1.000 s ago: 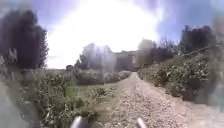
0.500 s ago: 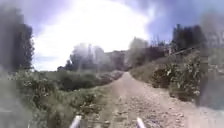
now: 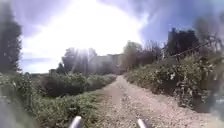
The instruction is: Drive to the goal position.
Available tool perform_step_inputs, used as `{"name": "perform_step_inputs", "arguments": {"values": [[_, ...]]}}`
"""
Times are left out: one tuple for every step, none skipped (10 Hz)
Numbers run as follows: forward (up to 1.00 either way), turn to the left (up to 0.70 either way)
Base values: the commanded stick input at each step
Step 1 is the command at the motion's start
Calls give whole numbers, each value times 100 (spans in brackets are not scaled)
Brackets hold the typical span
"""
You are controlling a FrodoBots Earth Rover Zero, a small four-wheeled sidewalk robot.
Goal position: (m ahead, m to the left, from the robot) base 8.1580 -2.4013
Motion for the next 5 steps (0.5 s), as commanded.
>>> {"name": "perform_step_inputs", "arguments": {"values": [[100,-19],[100,-36],[100,-12],[100,0],[100,0]]}}
